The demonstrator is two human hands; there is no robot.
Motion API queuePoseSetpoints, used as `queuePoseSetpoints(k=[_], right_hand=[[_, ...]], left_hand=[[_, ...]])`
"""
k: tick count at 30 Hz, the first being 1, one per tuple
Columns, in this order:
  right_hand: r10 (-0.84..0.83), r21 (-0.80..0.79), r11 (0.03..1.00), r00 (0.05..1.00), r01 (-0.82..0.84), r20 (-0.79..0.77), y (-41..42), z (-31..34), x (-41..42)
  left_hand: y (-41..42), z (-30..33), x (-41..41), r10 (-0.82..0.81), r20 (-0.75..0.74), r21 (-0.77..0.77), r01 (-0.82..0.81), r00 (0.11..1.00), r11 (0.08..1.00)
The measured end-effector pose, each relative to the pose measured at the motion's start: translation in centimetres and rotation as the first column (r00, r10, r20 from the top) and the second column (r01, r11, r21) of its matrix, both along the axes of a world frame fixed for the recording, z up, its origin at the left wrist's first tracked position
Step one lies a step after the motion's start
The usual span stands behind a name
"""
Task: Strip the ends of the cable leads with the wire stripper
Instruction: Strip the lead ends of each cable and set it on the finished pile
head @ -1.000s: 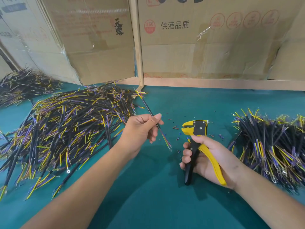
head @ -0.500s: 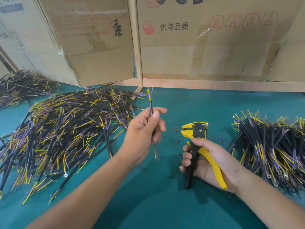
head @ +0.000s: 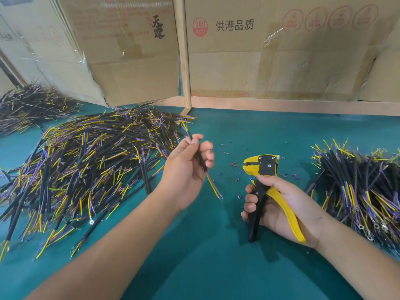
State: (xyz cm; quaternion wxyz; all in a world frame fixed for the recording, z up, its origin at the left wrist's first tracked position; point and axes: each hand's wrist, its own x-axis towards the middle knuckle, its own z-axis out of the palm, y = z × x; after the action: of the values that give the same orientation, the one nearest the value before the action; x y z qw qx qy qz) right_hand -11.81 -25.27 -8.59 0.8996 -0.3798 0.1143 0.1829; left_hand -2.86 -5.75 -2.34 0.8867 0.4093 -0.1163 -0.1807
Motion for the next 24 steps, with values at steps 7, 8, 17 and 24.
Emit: queuePoseSetpoints(k=[7, 8, 17, 24], right_hand=[[0.015, 0.003, 1.0, 1.0, -0.015, 0.016, -0.02, -0.15, 0.01], [0.015, 0.003, 1.0, 1.0, -0.015, 0.018, -0.03, -0.16, 0.02], [0.023, 0.013, 1.0, 0.999, -0.024, 0.025, -0.2, -0.47, 0.17], [0.0, -0.005, 1.0, 1.0, 0.0, 0.027, 0.32, 0.48, -0.38]], left_hand=[[-0.03, -0.8, -0.46, -0.012, 0.695, 0.48, -0.45, 0.719, 0.753], [0.01, -0.83, -0.46, -0.034, 0.686, 0.487, -0.425, 0.726, 0.763], [0.17, -0.68, -0.8, -0.155, 0.616, 0.48, -0.212, 0.772, 0.851], [0.25, -0.49, -0.96, -0.208, 0.594, 0.437, -0.094, 0.777, 0.894]])
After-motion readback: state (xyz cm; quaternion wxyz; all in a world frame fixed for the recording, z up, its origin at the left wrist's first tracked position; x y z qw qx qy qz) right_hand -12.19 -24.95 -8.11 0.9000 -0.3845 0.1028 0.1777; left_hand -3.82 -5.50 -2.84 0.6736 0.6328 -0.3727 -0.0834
